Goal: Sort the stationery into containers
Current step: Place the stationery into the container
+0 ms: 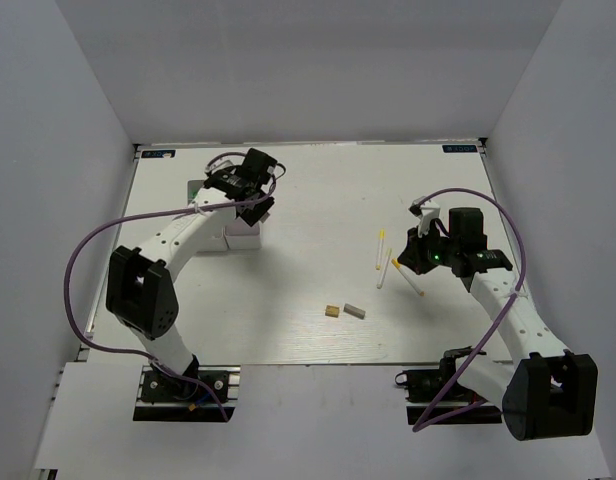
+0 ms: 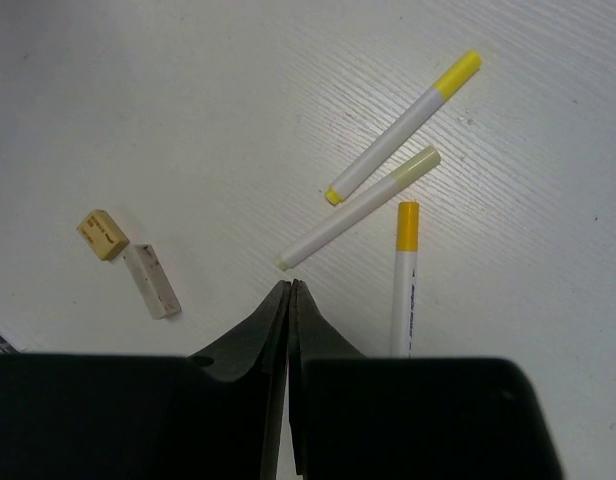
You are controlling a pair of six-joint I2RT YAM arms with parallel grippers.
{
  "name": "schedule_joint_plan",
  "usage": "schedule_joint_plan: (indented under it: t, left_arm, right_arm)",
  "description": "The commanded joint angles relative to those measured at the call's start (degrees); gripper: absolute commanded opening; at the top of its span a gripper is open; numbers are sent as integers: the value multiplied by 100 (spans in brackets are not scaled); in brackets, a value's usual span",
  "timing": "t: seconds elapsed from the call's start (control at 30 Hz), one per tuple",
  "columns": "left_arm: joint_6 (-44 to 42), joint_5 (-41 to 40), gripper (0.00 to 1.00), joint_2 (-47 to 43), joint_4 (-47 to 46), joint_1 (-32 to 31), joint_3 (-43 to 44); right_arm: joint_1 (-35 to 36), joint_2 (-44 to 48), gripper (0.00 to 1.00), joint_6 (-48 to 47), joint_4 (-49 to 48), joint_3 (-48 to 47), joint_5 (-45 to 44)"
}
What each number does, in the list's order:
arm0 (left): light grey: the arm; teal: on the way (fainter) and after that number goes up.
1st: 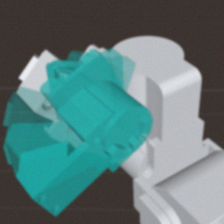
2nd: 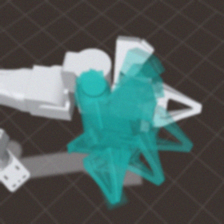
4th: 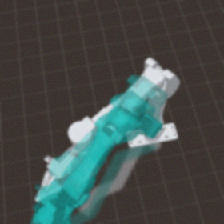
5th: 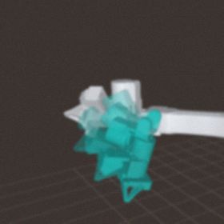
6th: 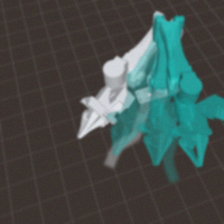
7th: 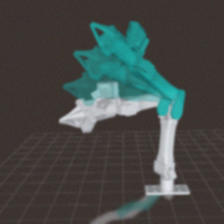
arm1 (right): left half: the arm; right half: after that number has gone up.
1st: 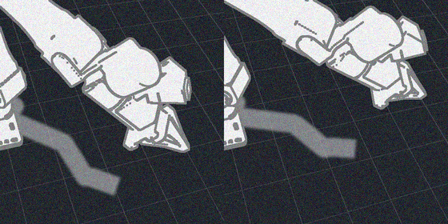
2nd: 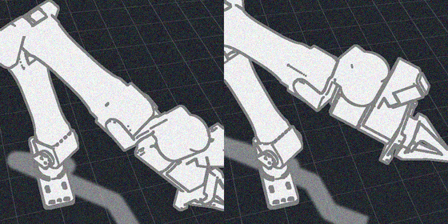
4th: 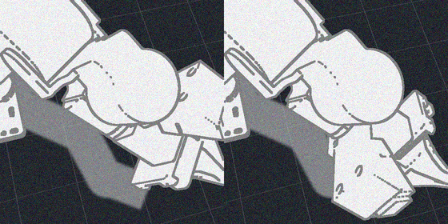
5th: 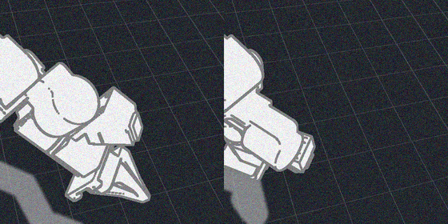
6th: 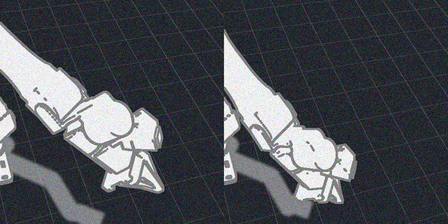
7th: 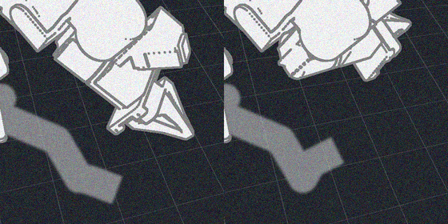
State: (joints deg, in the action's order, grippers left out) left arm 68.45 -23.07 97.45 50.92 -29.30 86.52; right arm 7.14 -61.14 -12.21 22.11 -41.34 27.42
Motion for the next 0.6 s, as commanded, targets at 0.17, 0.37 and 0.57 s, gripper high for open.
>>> schedule_joint_plan:
  t: [0.17,0.37,0.57]
  left_arm:
    - [1179,-382,2,-552,216,459,-302]
    - [1628,-207,2,-437,112,723,-355]
    - [1901,-5,3,-87,-55,890,-180]
  right_arm:
    - [-11,129,6,-36,-242,65,106]
    - [-2,173,6,-36,-216,83,88]
    - [-11,235,8,-71,-189,135,44]
